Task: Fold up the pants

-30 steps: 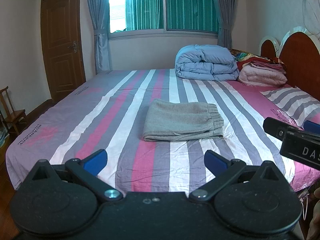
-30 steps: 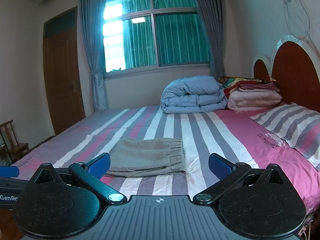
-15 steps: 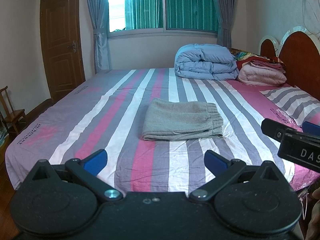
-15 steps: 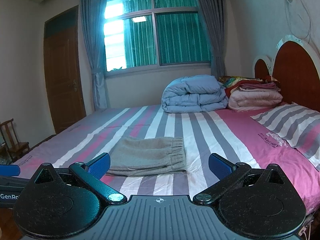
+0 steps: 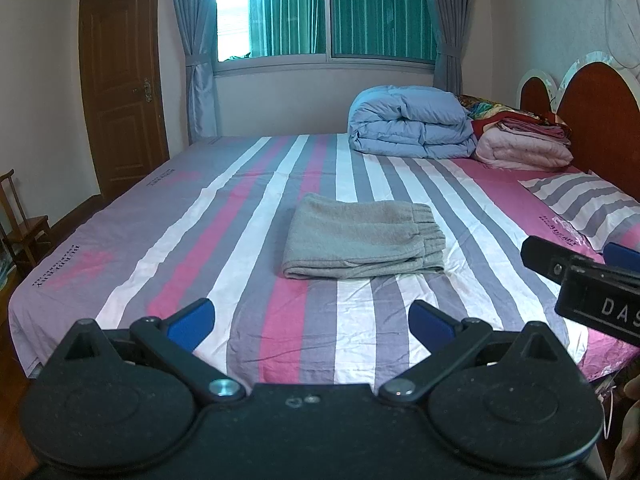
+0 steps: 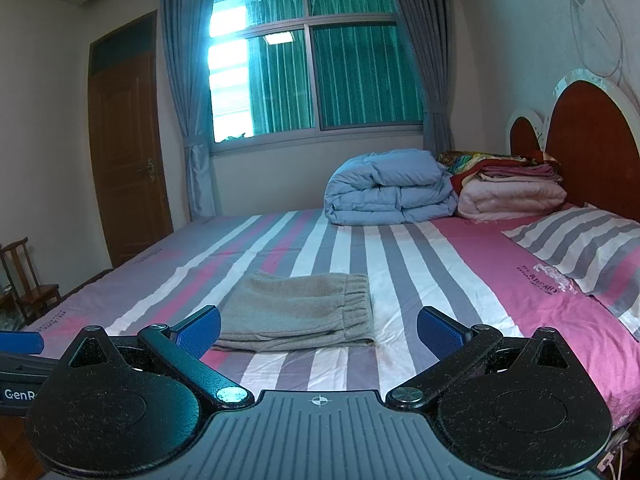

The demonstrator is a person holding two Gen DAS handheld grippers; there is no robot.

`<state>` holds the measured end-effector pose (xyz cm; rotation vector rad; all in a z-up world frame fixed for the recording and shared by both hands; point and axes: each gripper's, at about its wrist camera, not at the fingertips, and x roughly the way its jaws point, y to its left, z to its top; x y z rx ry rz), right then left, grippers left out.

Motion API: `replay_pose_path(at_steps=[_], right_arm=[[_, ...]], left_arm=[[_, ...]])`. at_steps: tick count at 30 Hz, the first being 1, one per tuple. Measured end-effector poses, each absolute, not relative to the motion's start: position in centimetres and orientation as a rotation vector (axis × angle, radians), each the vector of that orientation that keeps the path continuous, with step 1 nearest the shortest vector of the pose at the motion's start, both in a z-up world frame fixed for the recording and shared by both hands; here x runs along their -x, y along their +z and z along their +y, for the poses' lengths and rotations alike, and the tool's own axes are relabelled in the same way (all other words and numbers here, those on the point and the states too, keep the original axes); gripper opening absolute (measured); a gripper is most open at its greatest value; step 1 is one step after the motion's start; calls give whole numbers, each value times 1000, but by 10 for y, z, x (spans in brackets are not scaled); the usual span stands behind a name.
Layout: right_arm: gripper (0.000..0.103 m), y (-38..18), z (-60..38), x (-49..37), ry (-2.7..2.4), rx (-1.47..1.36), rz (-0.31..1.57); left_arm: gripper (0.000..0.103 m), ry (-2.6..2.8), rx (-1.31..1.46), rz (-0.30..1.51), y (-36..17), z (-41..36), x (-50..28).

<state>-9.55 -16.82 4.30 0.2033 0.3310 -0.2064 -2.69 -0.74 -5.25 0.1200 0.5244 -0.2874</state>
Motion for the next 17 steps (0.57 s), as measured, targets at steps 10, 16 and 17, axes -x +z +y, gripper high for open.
replay_pose_path(at_steps=[10,16,17], right_arm=[[103,43,-165,95,-205,-199,330],[103,42,-162,94,-206,-182,329],[103,41,-162,94,-206,-185,329]], left_arm=[[96,-295,-107,504,-55,-7,30],[94,-277,-71,469,-53,-1,36],[96,-283,-65,474,-53,-1,36]])
